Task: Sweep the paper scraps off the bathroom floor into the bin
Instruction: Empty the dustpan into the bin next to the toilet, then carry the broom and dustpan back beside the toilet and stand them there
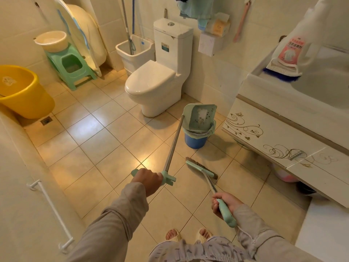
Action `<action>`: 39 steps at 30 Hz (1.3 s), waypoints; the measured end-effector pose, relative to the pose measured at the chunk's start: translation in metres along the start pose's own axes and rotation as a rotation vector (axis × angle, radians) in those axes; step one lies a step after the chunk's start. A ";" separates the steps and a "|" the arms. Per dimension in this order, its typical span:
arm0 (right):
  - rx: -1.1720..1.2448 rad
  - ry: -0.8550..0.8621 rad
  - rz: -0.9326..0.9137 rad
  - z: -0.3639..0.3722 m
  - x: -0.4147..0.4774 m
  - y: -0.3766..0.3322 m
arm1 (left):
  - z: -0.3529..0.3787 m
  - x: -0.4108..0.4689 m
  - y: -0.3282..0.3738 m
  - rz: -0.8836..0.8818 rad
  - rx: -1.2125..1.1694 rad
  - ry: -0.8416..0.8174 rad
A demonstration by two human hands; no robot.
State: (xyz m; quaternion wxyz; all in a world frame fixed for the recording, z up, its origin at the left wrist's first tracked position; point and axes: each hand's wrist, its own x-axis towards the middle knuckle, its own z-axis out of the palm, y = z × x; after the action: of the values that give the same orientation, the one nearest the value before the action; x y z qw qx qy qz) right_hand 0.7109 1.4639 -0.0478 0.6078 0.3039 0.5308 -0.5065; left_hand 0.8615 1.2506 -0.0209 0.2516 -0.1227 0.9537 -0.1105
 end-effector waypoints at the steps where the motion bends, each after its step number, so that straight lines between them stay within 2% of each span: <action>1: 0.005 0.002 -0.001 0.001 0.000 -0.001 | 0.002 -0.002 0.000 -0.009 -0.025 0.021; 6: 0.023 0.013 -0.007 0.007 0.001 -0.004 | -0.001 -0.003 -0.009 -0.160 -0.240 0.154; 11: -0.008 0.024 -0.010 0.017 0.002 -0.004 | -0.021 -0.005 -0.030 -0.523 -0.901 0.332; 13: -0.045 0.047 -0.029 0.022 0.004 -0.004 | -0.024 -0.008 -0.033 -0.578 -1.089 0.373; 16: -0.147 0.091 -0.068 0.030 0.007 -0.002 | -0.028 -0.014 -0.033 -0.628 -1.239 0.445; 22: -0.173 0.063 -0.001 0.048 0.018 0.007 | -0.037 -0.034 -0.040 -0.755 -1.314 0.572; 28: -0.219 0.048 0.018 0.070 0.026 0.002 | -0.043 -0.069 -0.059 -0.860 -1.182 0.611; 31: -0.216 0.030 0.028 0.082 0.028 -0.007 | -0.036 -0.079 -0.063 -0.958 -1.159 0.546; 34: -0.247 0.016 0.060 0.097 0.031 -0.016 | -0.021 -0.079 -0.064 -1.042 -1.169 0.413; 39: -0.295 0.006 0.072 0.120 0.040 -0.029 | 0.002 -0.061 -0.049 -1.055 -1.141 0.163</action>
State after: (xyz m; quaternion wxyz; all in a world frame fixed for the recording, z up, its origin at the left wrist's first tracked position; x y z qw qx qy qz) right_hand 0.7210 1.3347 -0.0509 0.6620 0.2319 0.5901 -0.3998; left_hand 0.9227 1.2219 0.0185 -0.0072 -0.6616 0.6942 0.2833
